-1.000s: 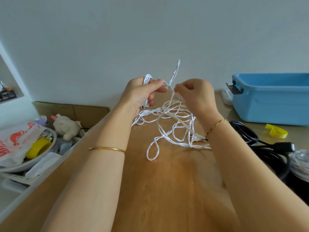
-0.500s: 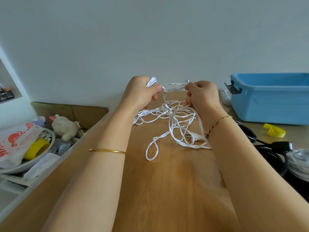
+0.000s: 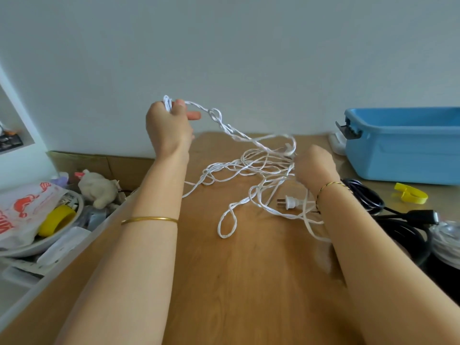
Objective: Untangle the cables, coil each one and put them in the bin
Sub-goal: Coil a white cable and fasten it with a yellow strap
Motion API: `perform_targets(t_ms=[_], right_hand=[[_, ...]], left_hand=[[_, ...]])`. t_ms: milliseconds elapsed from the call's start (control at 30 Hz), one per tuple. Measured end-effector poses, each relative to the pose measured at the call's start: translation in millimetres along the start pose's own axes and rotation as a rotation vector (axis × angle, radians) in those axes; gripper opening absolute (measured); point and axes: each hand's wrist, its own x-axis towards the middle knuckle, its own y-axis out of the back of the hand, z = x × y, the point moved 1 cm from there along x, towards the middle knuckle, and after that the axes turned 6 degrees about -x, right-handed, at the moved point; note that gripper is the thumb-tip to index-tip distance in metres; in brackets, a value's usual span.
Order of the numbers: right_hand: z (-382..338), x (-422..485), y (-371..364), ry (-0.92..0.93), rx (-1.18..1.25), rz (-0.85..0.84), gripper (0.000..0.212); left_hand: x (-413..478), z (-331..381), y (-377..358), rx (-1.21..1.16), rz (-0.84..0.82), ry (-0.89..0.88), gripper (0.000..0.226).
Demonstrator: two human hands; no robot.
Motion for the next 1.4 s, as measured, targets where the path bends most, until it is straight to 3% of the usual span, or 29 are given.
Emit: perform_targets(t_ms=[133,233,367,467,600,667,833,1033,1200,1400], right_hand=[[3.0,4.1,-7.1,-0.015,-0.096,0.006,0.028],[-7.4,9.6,-5.0,0.144,-0.084,0.092,0.023],[-37.7,-4.2,7.5,0.446,0.290,0.171,0.038],[-58.1,-19.8,9.4,0.538,0.542,-0.002,0.040],[-64.8,-30.9,10.2,0.439,0.886,-0.256,0.023],[-64.4,-30.9,9.4,0.435,0.917,-0.295,0.012],[-59.8,-26.5,3.6,0.408,0.861,-0.247,0.013],[-61.9,-21.3,4.2,0.173,1.188,-0.366,0.019],[-59.7,-22.1,5.7,0.188,1.164,-0.337,0.014],[-48.8,-17.5,7.8,0.213,1.185,-0.194,0.020]], left_hand=[[-12.5,9.0,-9.9,-0.076,-0.132,0.028,0.025],[-20.5,10.3,-16.9,-0.081,-0.257,0.080,0.027],[-29.8,10.5,-23.5,-0.097,-0.345,0.169,0.026],[-35.0,13.2,-26.4,-0.076,-0.382,0.179,0.026],[-35.1,13.9,-25.0,-0.031,-0.372,0.100,0.025],[-35.3,13.6,-24.2,-0.021,-0.381,0.082,0.023],[-37.8,15.0,-24.4,0.023,-0.444,0.082,0.026],[-40.7,19.5,-30.8,0.079,-0.436,0.042,0.028],[-40.4,20.1,-28.2,0.122,-0.470,0.007,0.028],[-41.9,15.3,-20.8,0.199,-0.728,0.052,0.027]])
